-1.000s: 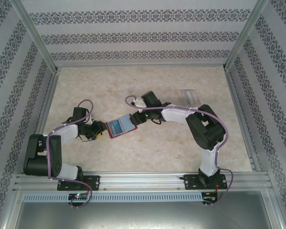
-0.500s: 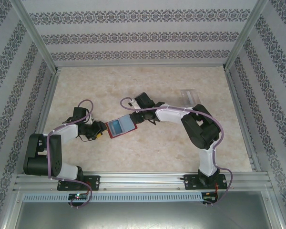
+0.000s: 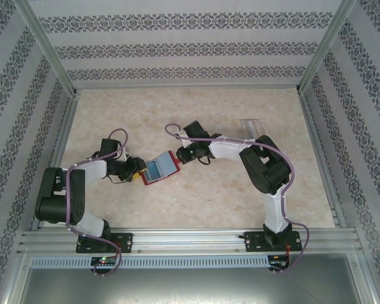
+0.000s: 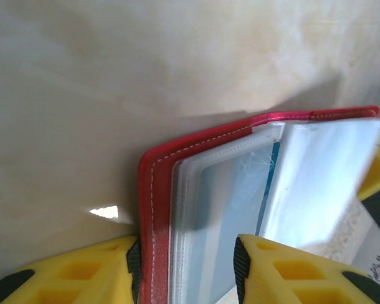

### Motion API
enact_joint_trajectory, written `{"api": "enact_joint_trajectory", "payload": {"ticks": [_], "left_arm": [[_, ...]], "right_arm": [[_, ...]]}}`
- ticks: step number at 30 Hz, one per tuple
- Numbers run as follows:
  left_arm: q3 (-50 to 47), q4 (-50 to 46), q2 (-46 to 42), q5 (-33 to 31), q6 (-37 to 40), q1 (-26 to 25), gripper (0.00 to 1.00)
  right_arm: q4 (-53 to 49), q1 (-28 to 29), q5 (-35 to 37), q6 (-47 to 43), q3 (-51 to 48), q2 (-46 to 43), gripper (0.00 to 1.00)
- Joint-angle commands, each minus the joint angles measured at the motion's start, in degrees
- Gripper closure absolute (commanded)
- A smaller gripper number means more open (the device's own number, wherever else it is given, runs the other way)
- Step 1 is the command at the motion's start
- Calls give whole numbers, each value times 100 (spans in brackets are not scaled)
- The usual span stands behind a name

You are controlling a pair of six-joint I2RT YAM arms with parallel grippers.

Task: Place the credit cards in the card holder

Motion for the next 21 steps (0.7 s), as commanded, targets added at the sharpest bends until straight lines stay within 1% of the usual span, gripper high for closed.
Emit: {"api": "enact_joint_trajectory", "payload": {"ticks": [1,3,6,12,14,17,19,21], "left_arm": [[221,1398,196,614,-83,-380,55],[307,1398,114,655,-104,-421,55],[390,1336,-75,695,-154,-441,56],[571,902,-512,514,-39,-509,55],[626,895,-401,508,-12,-587,54],[651,1165,21,666,-94,-707,55],[564,1443,246,650,-210,-742,55],[517,1563,387,631,-244,-751,55]], "right_arm": [[168,107,-456,276,-63,130,95],[288,170,-584,404,-81,144,95],[412,286,-594,509,-106,150,95],[929,428,-664,888,-385,73,95],[1230,472,-708,1145,-537,40,95],[1789,500,-474,1617,-958,-103,92],[2332,438,-405,2011,-1352,-245,90],[2574,382,-391,2223,-1605,-364,87]]}}
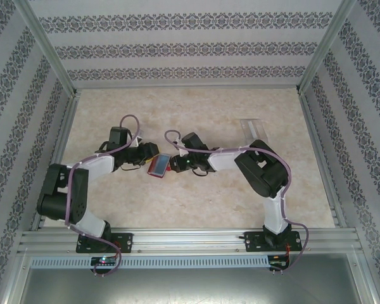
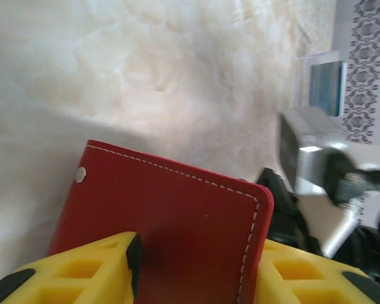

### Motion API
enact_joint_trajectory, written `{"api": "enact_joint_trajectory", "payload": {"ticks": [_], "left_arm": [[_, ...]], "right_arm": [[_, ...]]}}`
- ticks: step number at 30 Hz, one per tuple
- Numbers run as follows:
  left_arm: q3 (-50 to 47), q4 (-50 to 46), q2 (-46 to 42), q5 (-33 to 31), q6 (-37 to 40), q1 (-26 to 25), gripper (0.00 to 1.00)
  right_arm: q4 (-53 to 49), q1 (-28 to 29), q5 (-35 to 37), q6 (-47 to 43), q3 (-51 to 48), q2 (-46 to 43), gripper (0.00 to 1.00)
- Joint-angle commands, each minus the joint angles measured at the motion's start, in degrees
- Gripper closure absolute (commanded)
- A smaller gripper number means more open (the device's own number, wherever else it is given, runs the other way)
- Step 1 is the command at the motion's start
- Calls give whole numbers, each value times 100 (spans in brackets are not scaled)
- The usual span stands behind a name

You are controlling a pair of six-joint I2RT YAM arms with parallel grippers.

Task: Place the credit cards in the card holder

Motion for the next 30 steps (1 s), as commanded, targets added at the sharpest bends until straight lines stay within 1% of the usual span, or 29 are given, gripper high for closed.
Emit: {"api": "enact_joint_trajectory", "payload": {"ticks": [1,3,5,7,9,10,14,15,19,21,23,24,26,28,30], "left_arm": [[-84,383,228,116,-70,-95,55],[-32,249,292,46,33,-122,55],[20,125,346,26,125,-166,55],[59,134,396,139,145,-230,52],[57,234,363,264,70,-291,47],[58,230,289,270,21,-313,42],[186,-129,-151,114,142,-370,5],[207,-191,-274,51,183,-387,0],[207,-576,-609,-305,359,-383,1],[212,-979,-680,-792,514,-389,0],[221,-1261,-596,-1194,672,-389,1],[221,-1316,-487,-1284,753,-390,0],[145,-1155,-276,-1189,759,-385,1],[-13,-793,-196,-970,659,-403,9],[-146,-556,-244,-948,545,-429,22]], "right_arm": [[587,-47,32,621,-447,-231,86],[668,-90,-14,676,-584,-304,83],[776,-110,-98,770,-690,-353,83],[904,-111,-166,869,-761,-380,83],[1019,-127,-200,978,-815,-406,83],[1023,-143,-174,1057,-838,-439,84],[1100,-164,-153,1115,-881,-505,84],[1087,-181,-189,1097,-863,-504,84],[1129,-244,-207,1100,-879,-545,84],[1057,-270,-211,1091,-866,-597,82],[779,-307,-307,1202,-744,-626,78],[777,-301,-437,1249,-713,-626,77],[949,-271,-550,1385,-736,-633,76],[1012,-228,-625,1444,-707,-622,76],[999,-217,-655,1486,-676,-626,76]]}}
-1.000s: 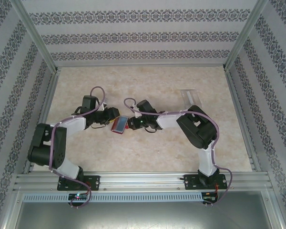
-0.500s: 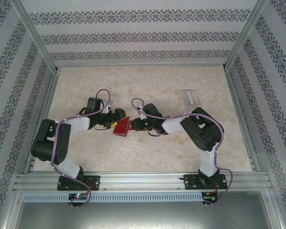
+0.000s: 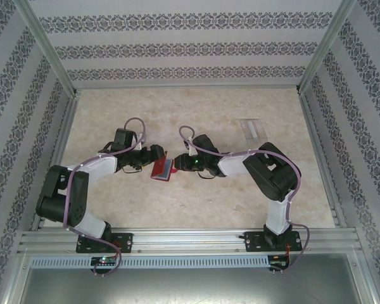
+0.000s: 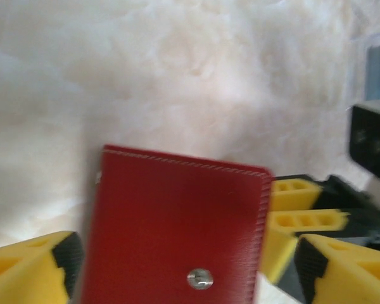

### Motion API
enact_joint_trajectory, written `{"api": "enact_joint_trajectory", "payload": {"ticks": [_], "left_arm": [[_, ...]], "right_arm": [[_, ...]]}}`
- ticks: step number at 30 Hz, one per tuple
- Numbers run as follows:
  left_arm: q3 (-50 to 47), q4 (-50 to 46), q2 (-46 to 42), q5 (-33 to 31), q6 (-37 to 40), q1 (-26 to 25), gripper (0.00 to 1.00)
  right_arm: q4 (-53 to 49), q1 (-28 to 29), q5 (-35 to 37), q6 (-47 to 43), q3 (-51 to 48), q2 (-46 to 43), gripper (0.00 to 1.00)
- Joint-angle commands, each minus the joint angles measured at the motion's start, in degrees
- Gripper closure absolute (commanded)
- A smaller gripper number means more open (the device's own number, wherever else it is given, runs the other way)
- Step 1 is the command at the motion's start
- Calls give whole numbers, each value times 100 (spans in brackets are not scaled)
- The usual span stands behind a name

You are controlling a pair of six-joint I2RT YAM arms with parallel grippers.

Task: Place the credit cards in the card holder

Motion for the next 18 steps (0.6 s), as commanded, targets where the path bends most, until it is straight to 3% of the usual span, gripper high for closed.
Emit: {"api": "enact_joint_trajectory", "payload": {"ticks": [1,4,9,14,18], "left_arm": [[-186,212,-58,-55,-33,-90,28],[-215,73,-262,-290,-41,-101,50],[-70,-101,-121,-249,131,-188,67],[244,-662,-224,-547,338,-673,63],[465,-1081,-348,-878,501,-996,59]], "right_arm": [[92,57,-235,187,123,-169,76],[265,52,-287,330,79,-224,74],[611,0,-290,585,-131,-459,69],[672,-267,-227,525,-544,-890,64],[109,-571,242,-119,-891,-1517,62]]}}
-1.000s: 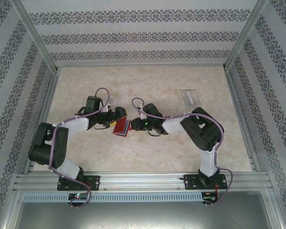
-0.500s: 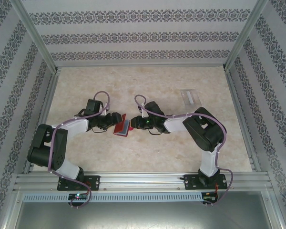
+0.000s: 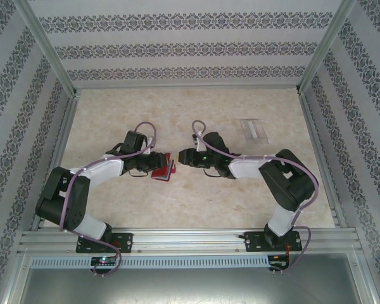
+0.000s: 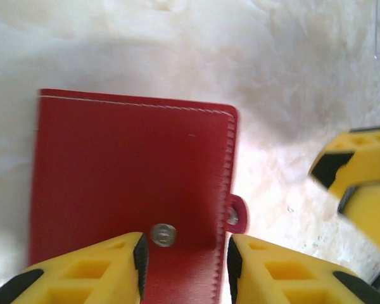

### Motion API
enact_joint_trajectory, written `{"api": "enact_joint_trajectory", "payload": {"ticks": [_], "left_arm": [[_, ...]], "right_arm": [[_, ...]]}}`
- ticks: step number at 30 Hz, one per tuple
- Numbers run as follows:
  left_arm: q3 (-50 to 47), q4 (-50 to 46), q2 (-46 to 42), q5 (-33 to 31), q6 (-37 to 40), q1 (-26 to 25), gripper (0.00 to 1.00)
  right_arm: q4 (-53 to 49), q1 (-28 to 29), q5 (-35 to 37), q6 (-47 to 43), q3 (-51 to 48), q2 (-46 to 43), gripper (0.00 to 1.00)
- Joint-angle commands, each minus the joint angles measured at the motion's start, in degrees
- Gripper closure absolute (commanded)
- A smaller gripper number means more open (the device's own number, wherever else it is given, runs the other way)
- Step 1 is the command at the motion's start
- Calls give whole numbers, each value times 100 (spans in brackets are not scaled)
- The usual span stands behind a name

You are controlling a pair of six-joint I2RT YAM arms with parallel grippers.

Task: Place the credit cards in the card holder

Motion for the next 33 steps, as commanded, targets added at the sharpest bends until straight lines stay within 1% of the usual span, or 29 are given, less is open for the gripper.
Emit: {"api": "enact_joint_trajectory", "payload": {"ticks": [1,2,4,9,14,18,20,22,23,25,28,30,32,33], "left_arm": [[318,-627,-59,-410,348,-241,59],[390,-720,57,-468,383,-275,59],[612,-908,302,-523,430,-359,59],[1005,-1152,668,-794,549,-671,57],[1405,-1408,1124,-958,570,-800,56],[1623,-1483,1370,-928,544,-867,58],[1660,-1497,1411,-944,538,-904,62],[1705,-1551,1437,-978,543,-912,69],[1736,-1595,1446,-985,544,-912,75],[1756,-1663,1414,-1018,544,-913,78],[1770,-1735,1337,-1102,569,-912,77],[1816,-1867,1307,-1220,587,-913,72],[1820,-1974,1247,-1340,597,-915,65],[1822,-2003,1219,-1386,597,-912,64]], "right_arm": [[-483,-229,478,-690,-214,-586,62],[-663,-282,552,-867,-240,-749,61],[-939,-356,661,-1213,-295,-1078,56],[-1264,-403,902,-1672,-420,-1603,55],[-1319,-538,832,-1725,-500,-1758,54],[-1351,-595,790,-1756,-551,-1858,54],[-1345,-622,754,-1765,-578,-1874,55],[-1356,-640,713,-1777,-592,-1874,55],[-1358,-648,698,-1777,-597,-1876,55],[-1352,-659,660,-1786,-606,-1858,55],[-1367,-660,582,-1777,-589,-1797,55],[-1361,-659,541,-1763,-572,-1753,55],[-1358,-659,508,-1763,-553,-1718,56],[-1356,-659,490,-1762,-545,-1701,56]]}}
